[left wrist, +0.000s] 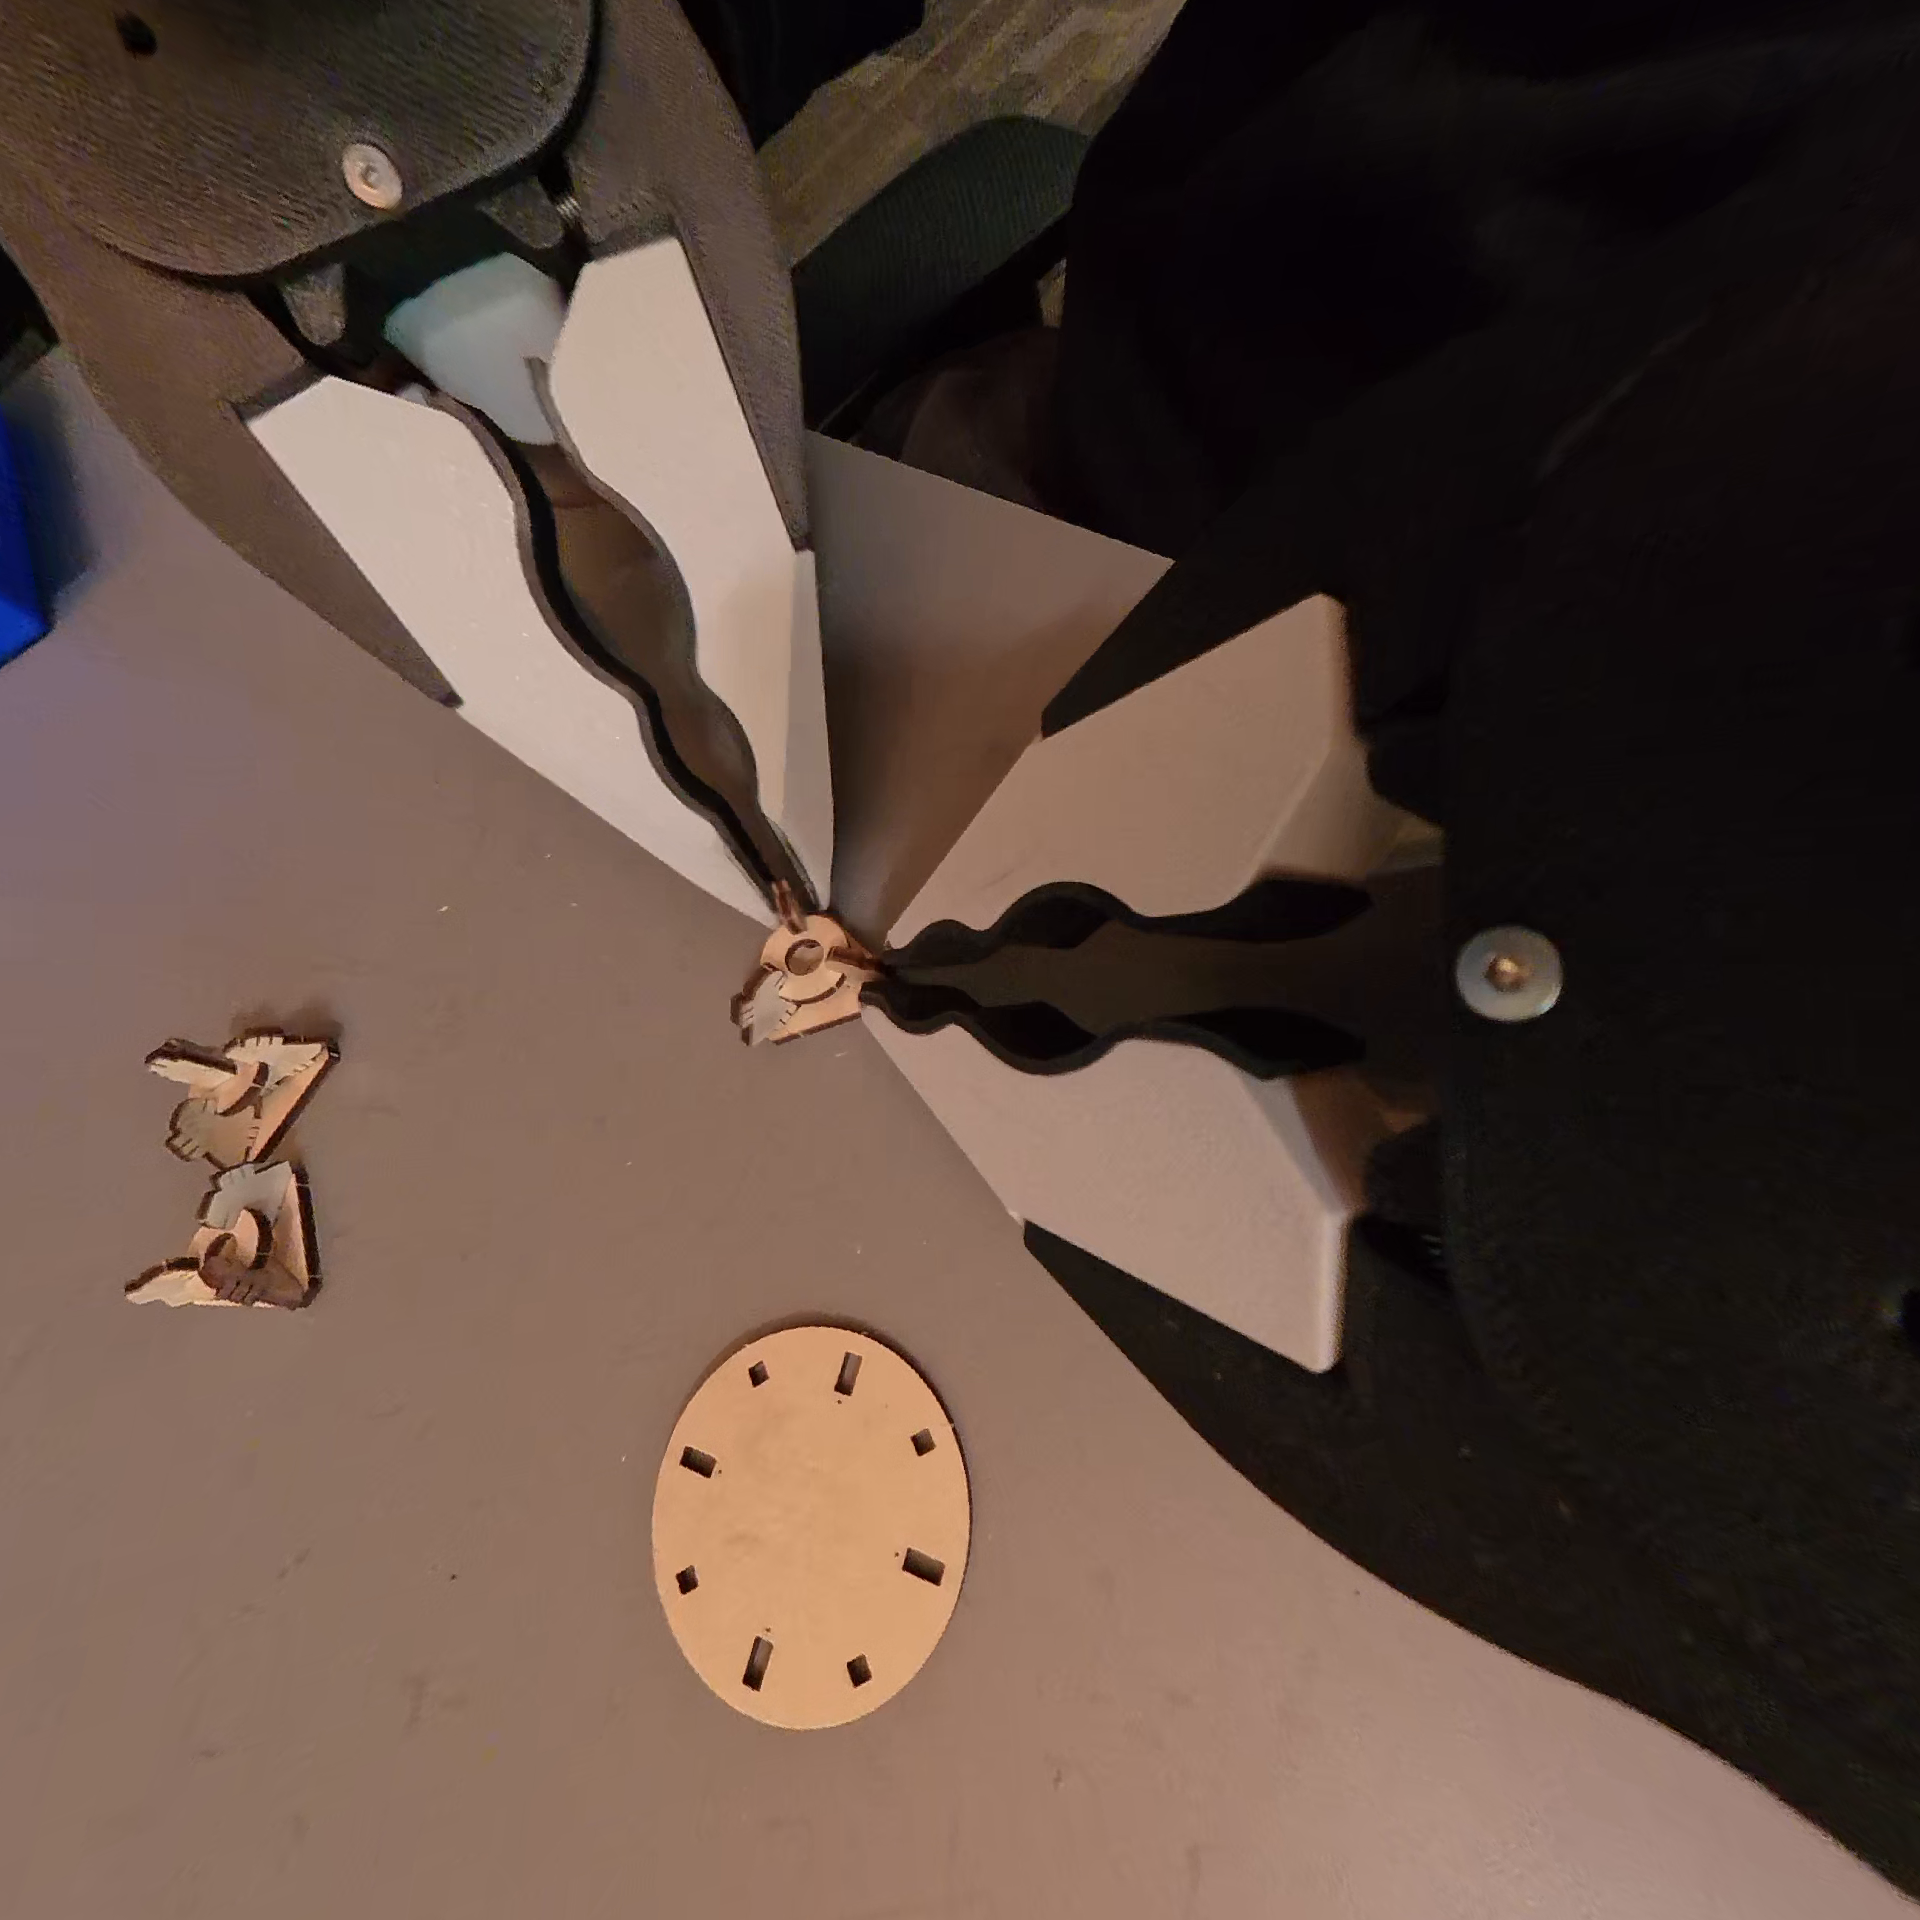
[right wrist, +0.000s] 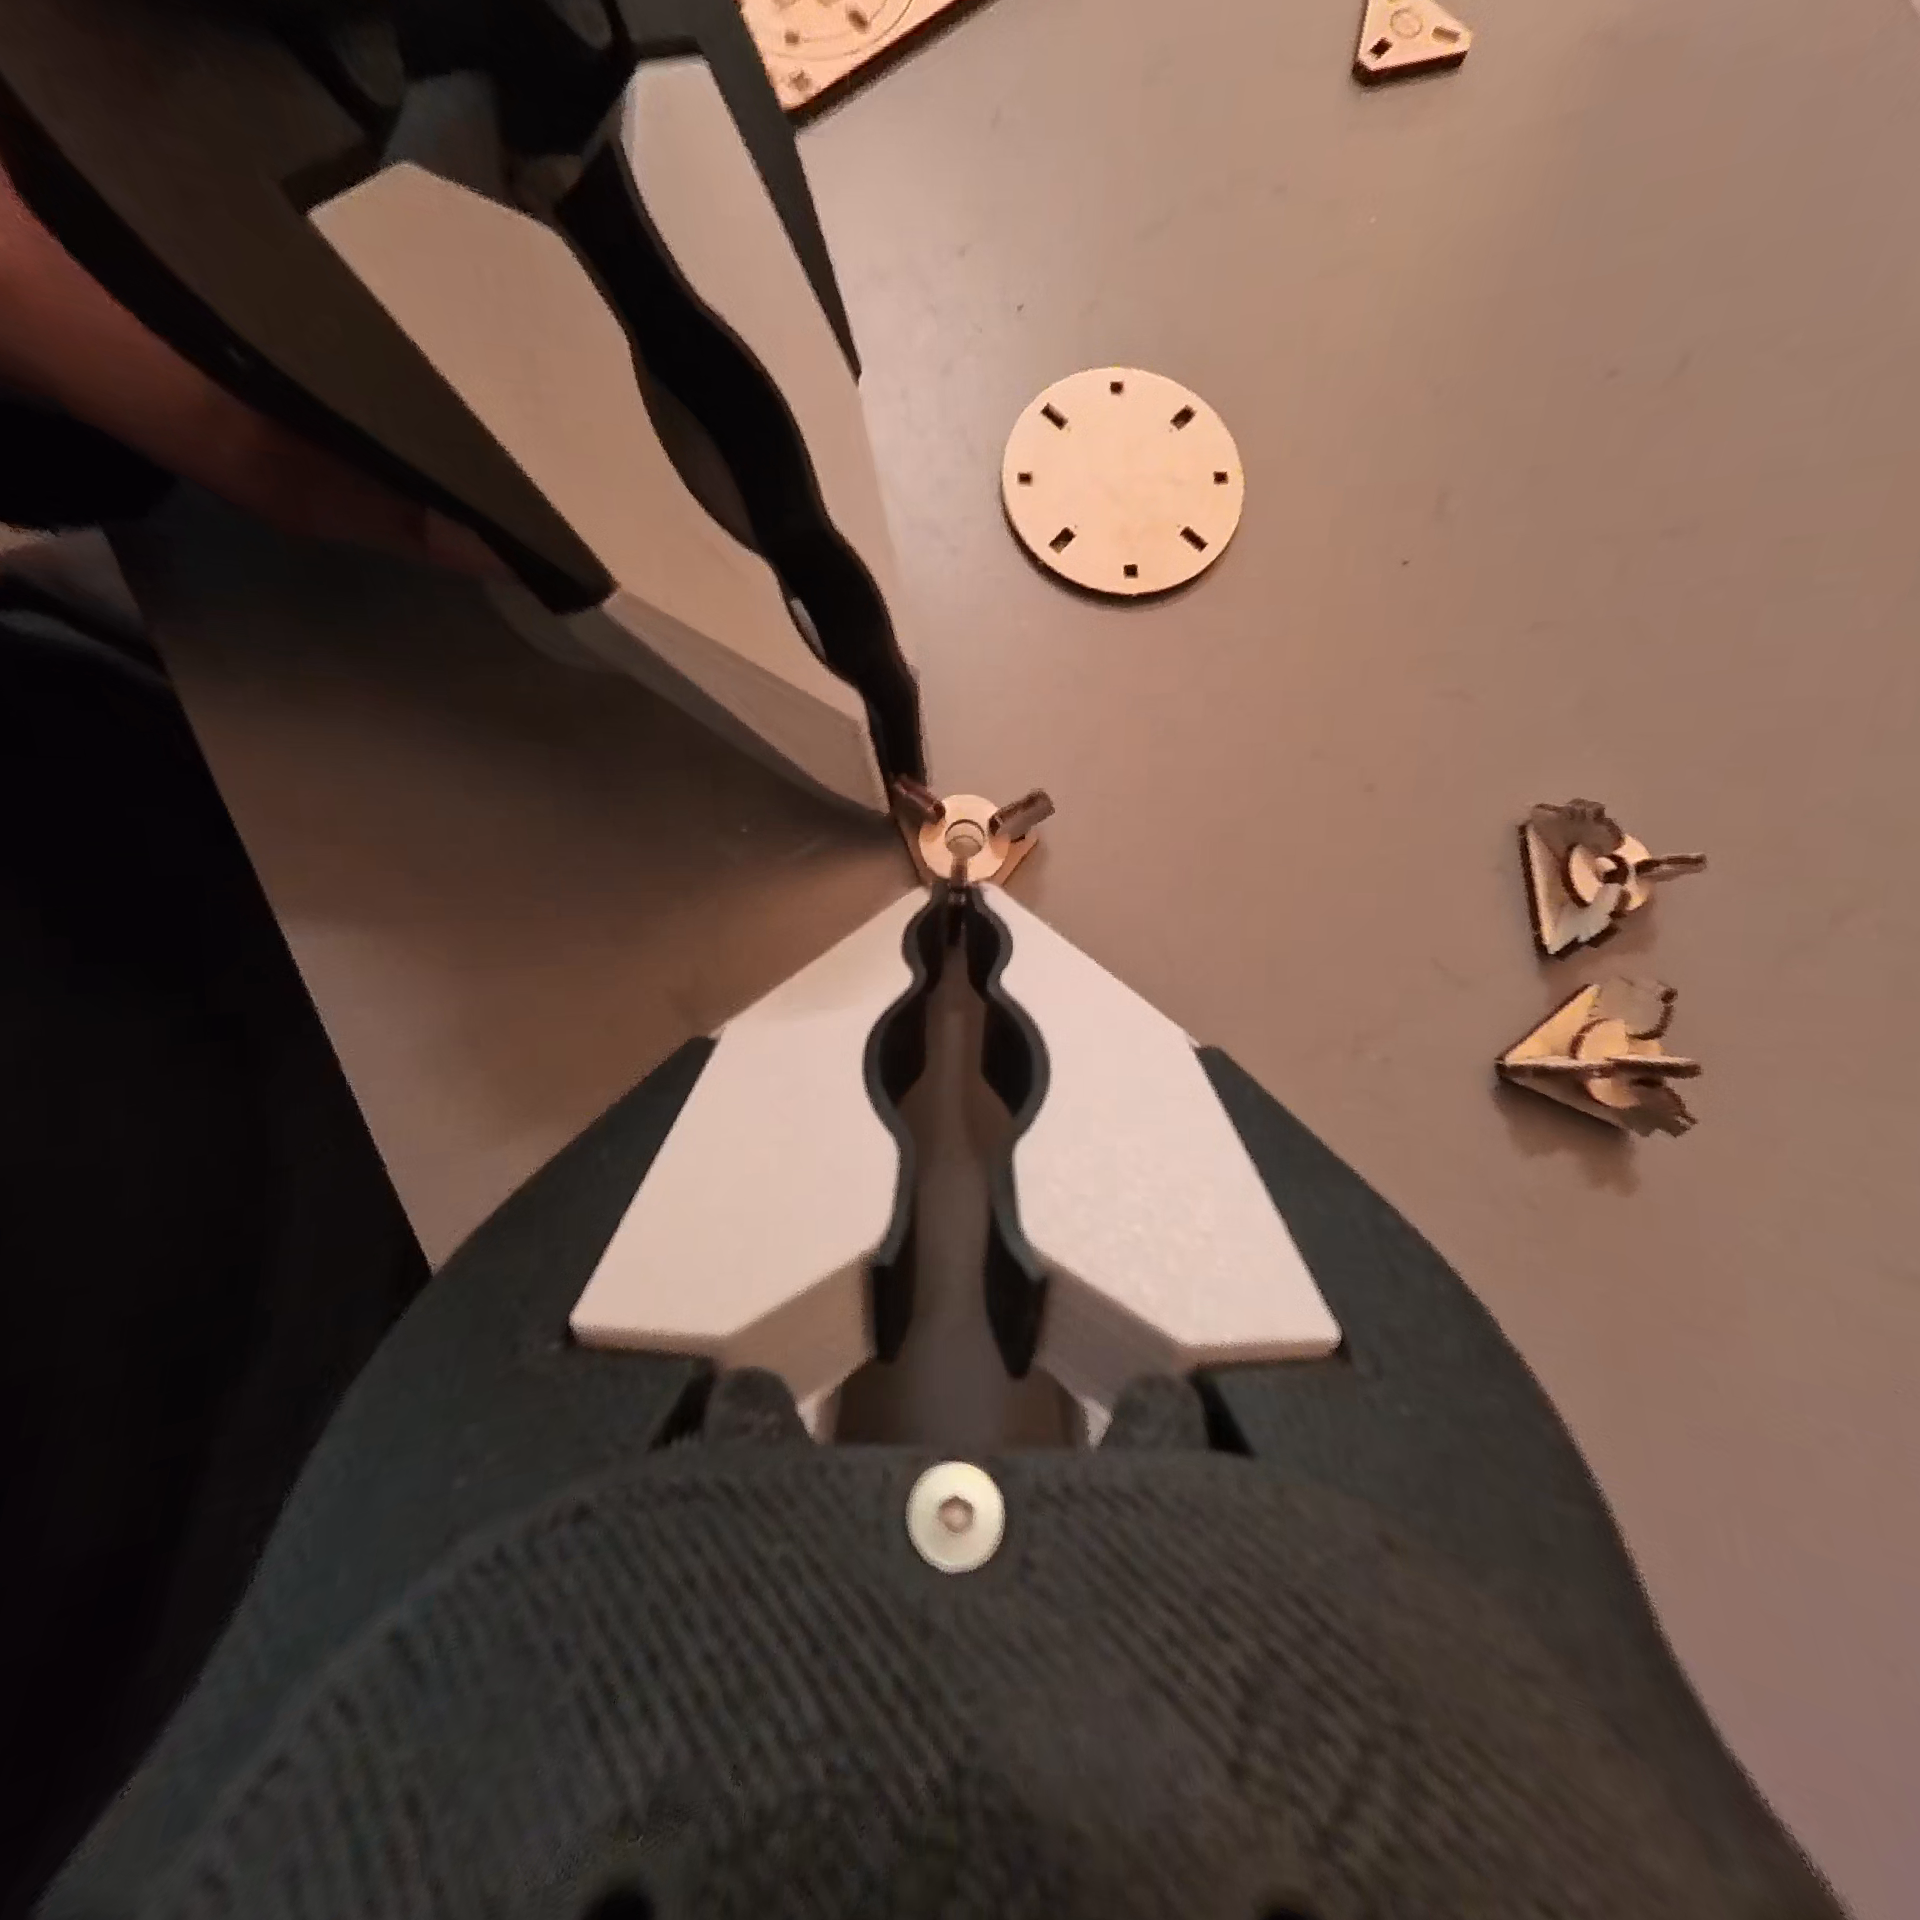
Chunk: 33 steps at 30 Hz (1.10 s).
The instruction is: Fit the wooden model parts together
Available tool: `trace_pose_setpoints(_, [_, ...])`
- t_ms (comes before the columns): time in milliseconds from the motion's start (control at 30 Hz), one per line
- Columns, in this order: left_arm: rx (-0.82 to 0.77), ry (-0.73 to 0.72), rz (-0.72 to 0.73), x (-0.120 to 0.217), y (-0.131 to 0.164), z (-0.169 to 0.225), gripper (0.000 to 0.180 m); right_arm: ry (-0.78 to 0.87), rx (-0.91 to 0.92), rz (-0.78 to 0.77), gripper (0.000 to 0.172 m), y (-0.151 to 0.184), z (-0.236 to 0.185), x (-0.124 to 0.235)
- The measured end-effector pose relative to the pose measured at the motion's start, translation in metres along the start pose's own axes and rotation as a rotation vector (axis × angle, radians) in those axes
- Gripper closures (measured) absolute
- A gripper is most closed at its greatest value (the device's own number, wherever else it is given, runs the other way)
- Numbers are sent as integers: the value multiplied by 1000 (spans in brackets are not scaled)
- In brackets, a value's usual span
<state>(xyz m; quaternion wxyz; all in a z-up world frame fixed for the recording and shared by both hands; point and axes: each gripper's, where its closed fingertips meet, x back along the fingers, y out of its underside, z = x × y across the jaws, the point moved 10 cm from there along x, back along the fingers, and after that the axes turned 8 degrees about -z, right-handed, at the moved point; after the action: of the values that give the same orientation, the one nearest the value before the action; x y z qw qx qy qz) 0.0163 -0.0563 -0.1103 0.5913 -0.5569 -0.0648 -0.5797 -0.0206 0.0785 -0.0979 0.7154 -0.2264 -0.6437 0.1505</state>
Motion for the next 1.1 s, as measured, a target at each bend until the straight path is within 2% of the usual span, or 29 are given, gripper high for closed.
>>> trace_pose_setpoints(133, [-8,-10,-5,0,0,1,179,38,59,-29,171,1,-4,-2])
trace_pose_setpoints(333, [-11,-7,-6,0,1,1,179,21,55,-48,166,3,-3,1])
trace_pose_setpoints(533, [-10,-2,-7,0,0,1,179,22,65,4,160,3,-3,7])
trace_pose_setpoints(700, [-19,-8,-13,-1,-1,2,179,29,87,7,170,1,-1,7])
trace_pose_setpoints(1100, [-6,29,-22,-3,-2,-1,178,-12,15,27,171,4,6,3])
